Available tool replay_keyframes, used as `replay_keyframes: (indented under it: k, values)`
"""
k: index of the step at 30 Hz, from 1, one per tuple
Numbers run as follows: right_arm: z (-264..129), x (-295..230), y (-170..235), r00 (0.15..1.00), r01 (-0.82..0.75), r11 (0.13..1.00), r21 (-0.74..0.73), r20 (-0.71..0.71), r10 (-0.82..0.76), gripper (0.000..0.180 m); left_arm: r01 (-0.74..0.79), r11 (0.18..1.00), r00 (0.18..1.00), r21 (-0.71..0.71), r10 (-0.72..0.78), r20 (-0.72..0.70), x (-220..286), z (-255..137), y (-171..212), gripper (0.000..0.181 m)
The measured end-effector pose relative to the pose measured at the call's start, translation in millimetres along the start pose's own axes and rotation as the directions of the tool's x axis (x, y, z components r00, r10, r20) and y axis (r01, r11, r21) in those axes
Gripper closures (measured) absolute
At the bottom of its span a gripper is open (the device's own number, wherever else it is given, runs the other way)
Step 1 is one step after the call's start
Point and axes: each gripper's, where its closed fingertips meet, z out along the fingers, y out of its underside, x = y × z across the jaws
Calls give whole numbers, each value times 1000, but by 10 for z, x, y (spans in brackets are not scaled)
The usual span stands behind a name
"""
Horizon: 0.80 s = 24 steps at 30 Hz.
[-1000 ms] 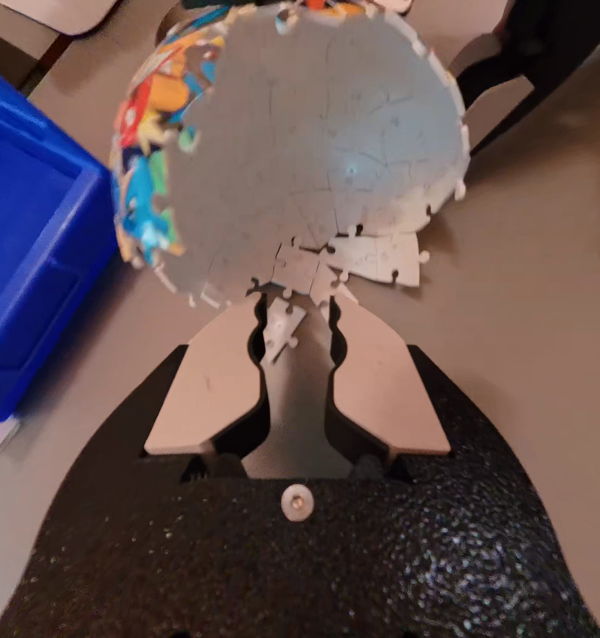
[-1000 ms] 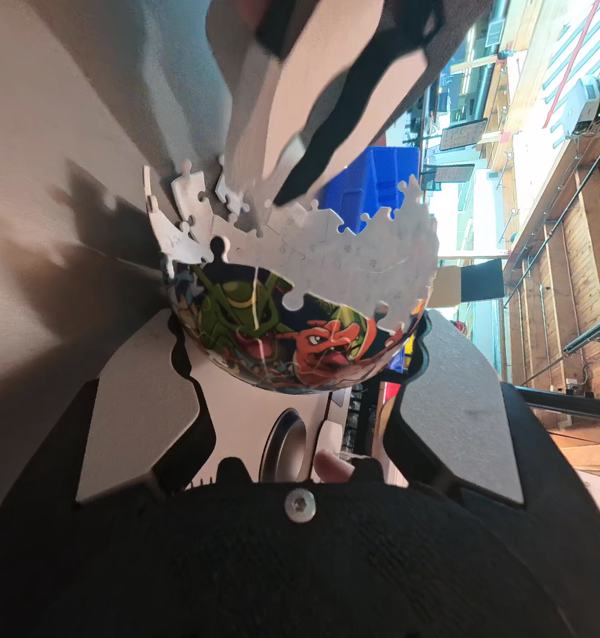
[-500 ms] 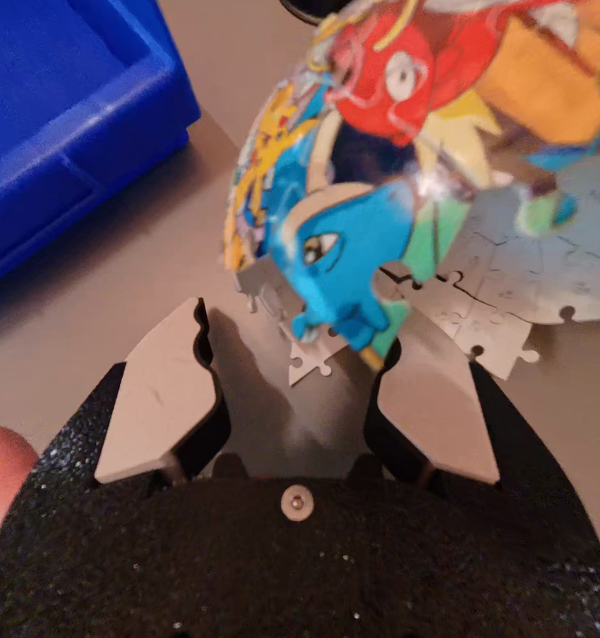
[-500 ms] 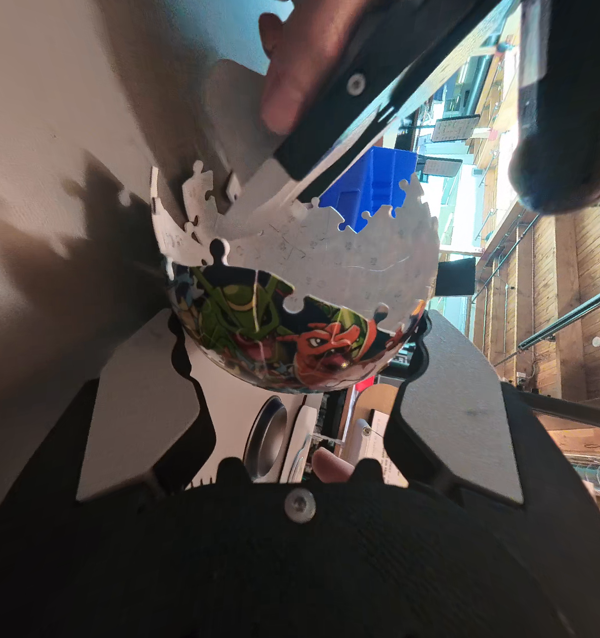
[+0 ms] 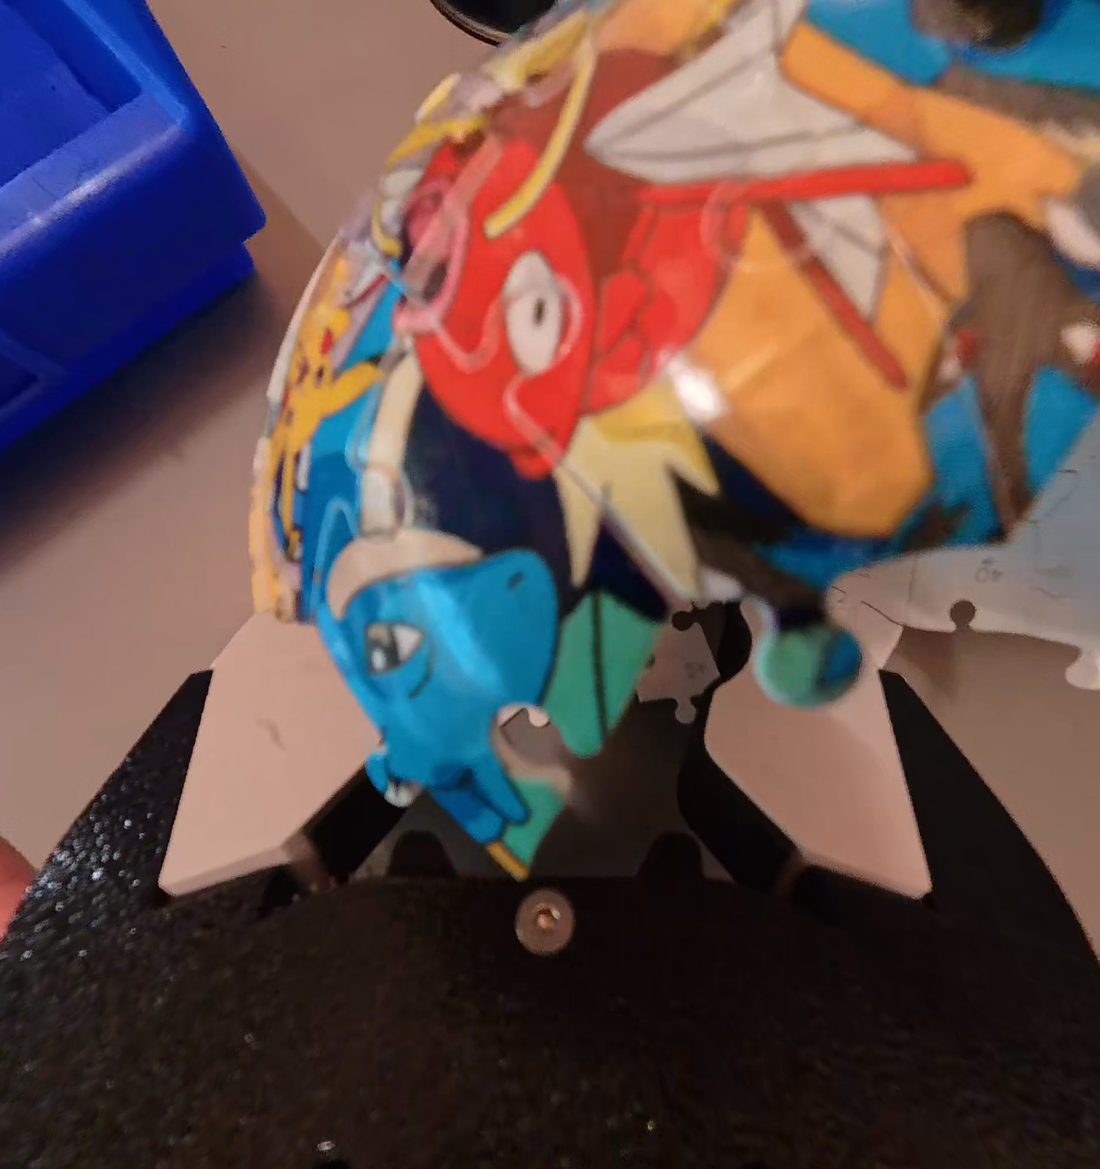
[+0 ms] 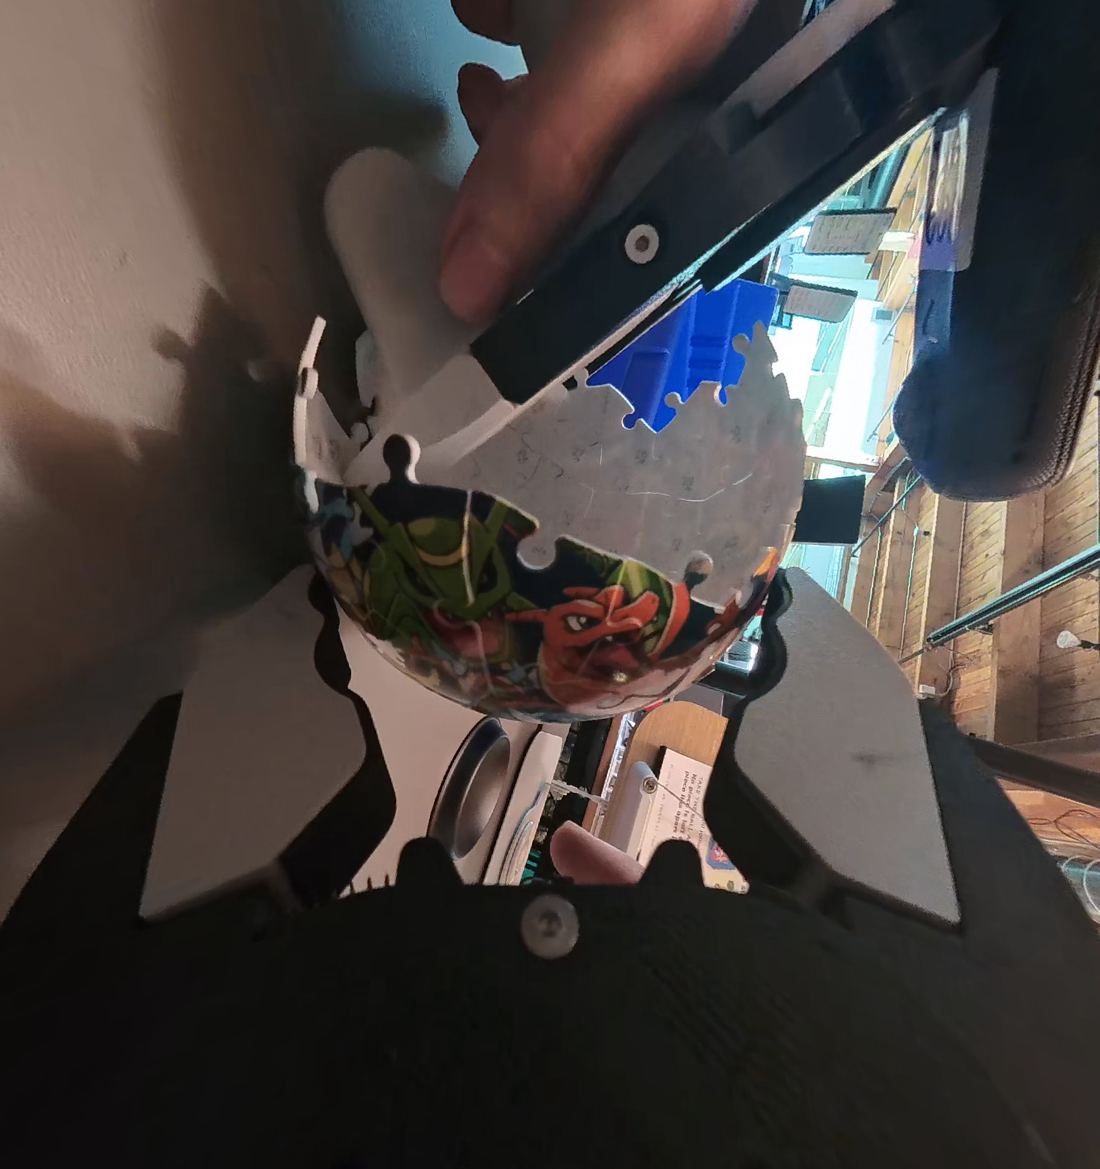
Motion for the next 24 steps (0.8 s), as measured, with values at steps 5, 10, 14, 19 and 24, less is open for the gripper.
replay_keyframes:
  k: [5, 10, 14, 19, 24]
  values:
    - [7, -1, -14, 1000, 19, 1000, -6, -3, -19, 54, -4, 1000, 1000, 9, 4, -8, 0, 7, -2, 74]
    - [11, -1, -26, 999, 41, 999, -12, -8, -41, 54, -5, 1000, 1000, 6, 5, -11, 1, 8, -2, 73]
    - [18, 0, -48, 999, 33, 999, -2, -9, -33, 54, 40, 999, 998, 30, -39, -39, 9, -11, -38, 75]
    - [20, 0, -48, 999, 36, 999, -3, -9, -36, 54, 61, 997, 998, 44, -62, 20, -108, -18, -54, 76]
    - [19, 1, -37, 1000, 19, 1000, 1, -9, -19, 54, 36, 999, 997, 32, -38, 72, -119, 6, -72, 79]
